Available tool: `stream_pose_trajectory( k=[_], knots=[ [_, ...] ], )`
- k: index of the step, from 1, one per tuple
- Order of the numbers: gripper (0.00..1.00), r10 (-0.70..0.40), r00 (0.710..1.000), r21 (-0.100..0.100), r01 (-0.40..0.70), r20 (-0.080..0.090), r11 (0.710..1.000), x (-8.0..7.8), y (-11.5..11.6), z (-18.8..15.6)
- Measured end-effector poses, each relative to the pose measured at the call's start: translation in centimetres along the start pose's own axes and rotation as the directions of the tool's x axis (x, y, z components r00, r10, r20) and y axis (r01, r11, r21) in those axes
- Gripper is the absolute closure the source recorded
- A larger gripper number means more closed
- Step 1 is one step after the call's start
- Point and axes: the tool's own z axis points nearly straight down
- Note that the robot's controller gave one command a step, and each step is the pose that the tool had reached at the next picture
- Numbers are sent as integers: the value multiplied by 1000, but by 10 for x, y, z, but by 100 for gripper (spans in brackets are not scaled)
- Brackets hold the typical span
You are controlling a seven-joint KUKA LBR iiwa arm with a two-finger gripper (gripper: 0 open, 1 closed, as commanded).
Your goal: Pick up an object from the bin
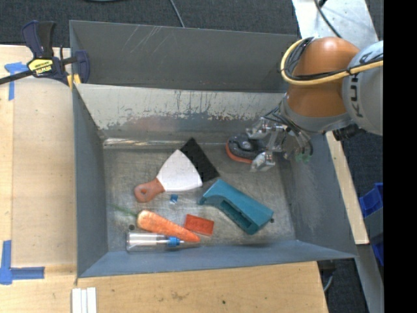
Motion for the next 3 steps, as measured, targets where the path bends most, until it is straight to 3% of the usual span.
stream_pose_trajectory(
  k=[2, 3],
  knots=[
    [100, 26, 1000, 1, -26, -7, 1000, 0, -10, 3],
    [100, -2, 1000, 0, 2, -7, 1000, -9, -5, 0]
  ],
)
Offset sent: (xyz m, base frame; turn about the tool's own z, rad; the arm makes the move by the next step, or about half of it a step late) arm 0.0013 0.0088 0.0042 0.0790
